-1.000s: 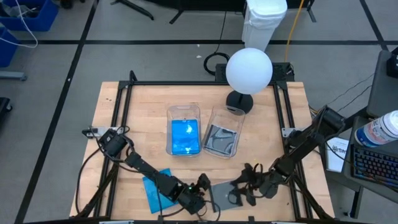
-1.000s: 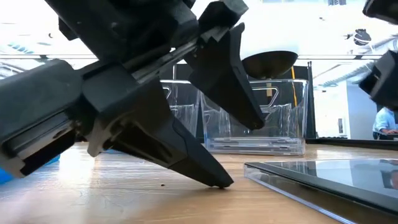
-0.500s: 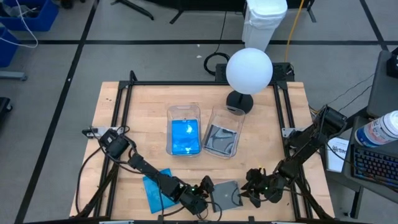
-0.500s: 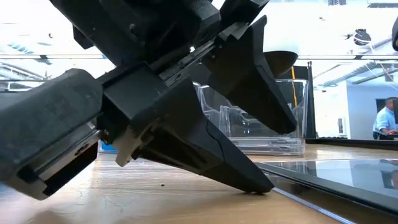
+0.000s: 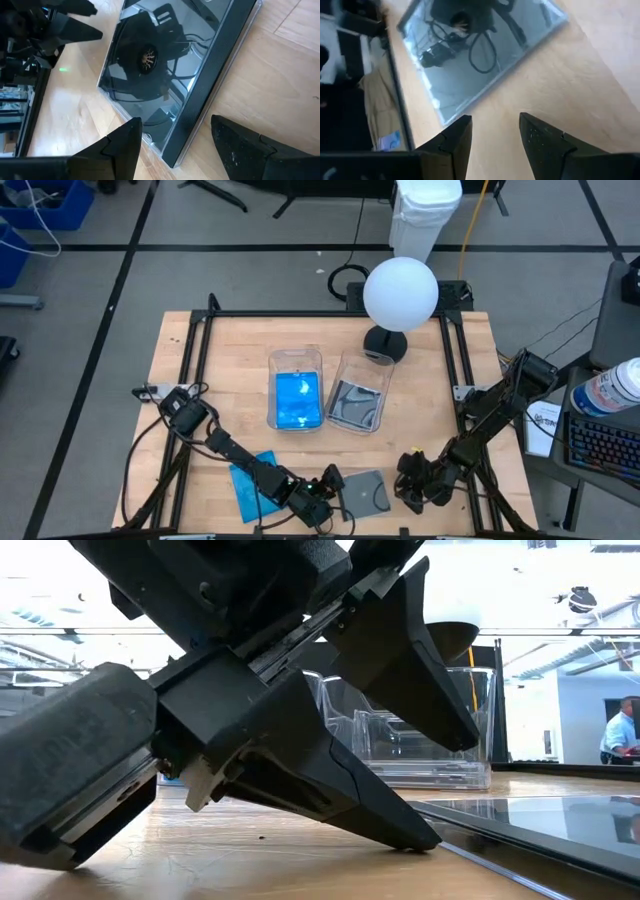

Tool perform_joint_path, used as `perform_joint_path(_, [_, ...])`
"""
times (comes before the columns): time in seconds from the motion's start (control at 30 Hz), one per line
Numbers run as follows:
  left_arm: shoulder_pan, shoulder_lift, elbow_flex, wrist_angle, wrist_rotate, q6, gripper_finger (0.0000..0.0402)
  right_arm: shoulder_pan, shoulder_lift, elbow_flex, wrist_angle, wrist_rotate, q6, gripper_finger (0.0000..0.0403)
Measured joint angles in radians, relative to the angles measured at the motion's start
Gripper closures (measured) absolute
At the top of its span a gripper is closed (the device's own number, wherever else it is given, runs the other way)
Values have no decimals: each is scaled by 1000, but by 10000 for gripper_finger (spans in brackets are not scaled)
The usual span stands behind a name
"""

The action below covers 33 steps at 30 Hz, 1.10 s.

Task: Pick & place jewel cases by type
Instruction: Put the black cd case into the right transparent bin

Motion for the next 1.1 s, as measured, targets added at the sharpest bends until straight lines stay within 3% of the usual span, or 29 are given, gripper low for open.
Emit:
perform_joint_path(0.23, [-1,0,0,-1,-2,-5,158,-4,0,0,2,1,3,264])
perform_joint_path(0.53, [-6,0,0,0,1,11,158,-4,0,0,-40,5,22,395])
perform_joint_path(0.77, [-10,0,1,-10,9,31,158,-27,11,3,-124,2,109,401])
perform_joint_path(1.1, [-56,4,1,-15,9,90,158,-97,183,3,87,-76,77,402])
